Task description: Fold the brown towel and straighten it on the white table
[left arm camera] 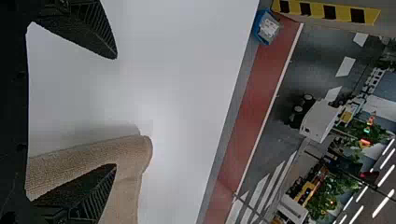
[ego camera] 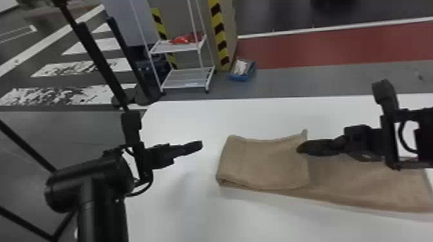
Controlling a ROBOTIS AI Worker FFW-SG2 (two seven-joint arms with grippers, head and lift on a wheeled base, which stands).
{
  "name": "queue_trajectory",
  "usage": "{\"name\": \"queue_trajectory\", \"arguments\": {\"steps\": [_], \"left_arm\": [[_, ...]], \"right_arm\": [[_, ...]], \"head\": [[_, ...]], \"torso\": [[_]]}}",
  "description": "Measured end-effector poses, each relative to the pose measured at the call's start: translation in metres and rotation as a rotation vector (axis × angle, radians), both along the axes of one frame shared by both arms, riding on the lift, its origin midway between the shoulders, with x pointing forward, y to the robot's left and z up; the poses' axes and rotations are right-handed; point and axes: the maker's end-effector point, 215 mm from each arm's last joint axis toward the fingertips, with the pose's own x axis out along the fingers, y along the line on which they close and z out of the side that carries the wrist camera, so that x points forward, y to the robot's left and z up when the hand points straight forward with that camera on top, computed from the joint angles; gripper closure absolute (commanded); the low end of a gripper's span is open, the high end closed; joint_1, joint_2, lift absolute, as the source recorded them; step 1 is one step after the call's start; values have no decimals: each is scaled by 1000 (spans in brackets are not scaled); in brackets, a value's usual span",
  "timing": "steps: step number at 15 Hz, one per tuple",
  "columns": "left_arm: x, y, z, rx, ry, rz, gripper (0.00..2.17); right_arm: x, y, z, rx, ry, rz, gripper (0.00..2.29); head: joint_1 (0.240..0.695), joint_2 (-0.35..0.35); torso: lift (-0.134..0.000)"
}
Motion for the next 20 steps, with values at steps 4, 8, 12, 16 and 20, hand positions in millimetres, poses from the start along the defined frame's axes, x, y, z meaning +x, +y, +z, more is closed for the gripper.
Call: {"name": "queue_trajectory", "arguments": {"steps": [4, 8, 12, 16, 20], "left_arm": [[1, 2, -2, 2, 2, 1, 53], [3, 5, 0, -1, -1, 6, 53], [1, 5, -3, -3, 4, 5, 53], [0, 5, -2, -2, 2, 4, 56], [0, 1, -4, -5, 5, -1, 56]], "right_arm": [[8, -10, -6, 7, 4, -35, 1180], [-3, -12, 19, 91, 11, -37, 1177], [-2, -21, -10, 76, 37, -75, 1177], [-5, -29, 9, 122, 32, -91, 1177], [-10, -37, 3, 142, 52, -115, 1180]], "head": [[695, 286], [695, 291], [695, 283], [695, 279], [695, 266]], "torso": [[-124], [-124], [-124], [-124], [-124]]}}
